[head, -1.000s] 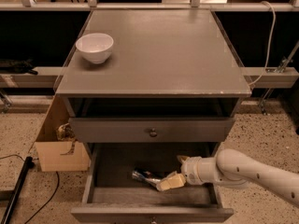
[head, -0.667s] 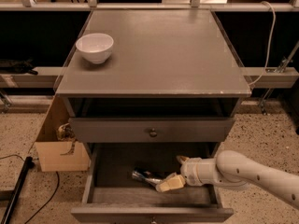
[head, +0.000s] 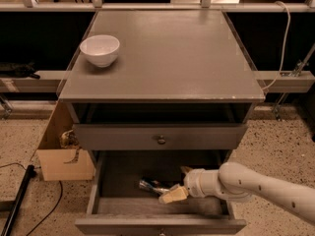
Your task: Pick redbull can from middle drawer and place on counter
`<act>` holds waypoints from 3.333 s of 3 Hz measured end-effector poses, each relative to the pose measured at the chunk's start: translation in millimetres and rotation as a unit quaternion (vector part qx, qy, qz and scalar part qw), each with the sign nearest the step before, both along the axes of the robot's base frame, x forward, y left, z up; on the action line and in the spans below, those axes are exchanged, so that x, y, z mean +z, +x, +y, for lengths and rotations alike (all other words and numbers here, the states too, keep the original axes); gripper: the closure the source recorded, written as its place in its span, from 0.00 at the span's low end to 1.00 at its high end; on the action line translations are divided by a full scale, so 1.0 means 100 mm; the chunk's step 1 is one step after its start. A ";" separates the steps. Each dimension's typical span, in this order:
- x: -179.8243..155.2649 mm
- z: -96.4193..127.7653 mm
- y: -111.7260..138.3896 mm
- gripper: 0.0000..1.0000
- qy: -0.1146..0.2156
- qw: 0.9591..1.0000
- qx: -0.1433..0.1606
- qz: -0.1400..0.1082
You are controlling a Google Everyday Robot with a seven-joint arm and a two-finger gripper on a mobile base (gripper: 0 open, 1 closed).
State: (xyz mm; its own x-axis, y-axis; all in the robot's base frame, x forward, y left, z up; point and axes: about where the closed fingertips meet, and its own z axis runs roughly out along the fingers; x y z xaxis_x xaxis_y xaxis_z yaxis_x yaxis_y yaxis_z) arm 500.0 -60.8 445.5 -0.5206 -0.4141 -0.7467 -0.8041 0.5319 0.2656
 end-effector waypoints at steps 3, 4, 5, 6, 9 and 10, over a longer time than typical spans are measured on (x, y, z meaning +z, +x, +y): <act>-0.49 0.19 0.15 0.00 -0.016 1.000 -0.016 -0.011; -0.65 0.28 0.13 0.00 -0.029 0.999 -0.032 -0.019; -0.76 0.31 0.13 0.00 -0.040 0.998 -0.050 -0.026; -0.76 0.30 0.15 0.00 -0.042 0.997 -0.054 -0.028; -0.76 0.30 0.15 0.61 -0.042 0.997 -0.054 -0.028; -0.76 0.30 0.15 0.85 -0.042 0.997 -0.054 -0.028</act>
Offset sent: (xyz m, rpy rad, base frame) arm 0.0203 0.0174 -0.0521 -0.0346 -0.0282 -0.0398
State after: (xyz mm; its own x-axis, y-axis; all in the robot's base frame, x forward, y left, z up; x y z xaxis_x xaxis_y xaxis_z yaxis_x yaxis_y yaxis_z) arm 515.4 -30.8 369.5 -0.5234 -0.4199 -0.7414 -0.7537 0.6340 0.1731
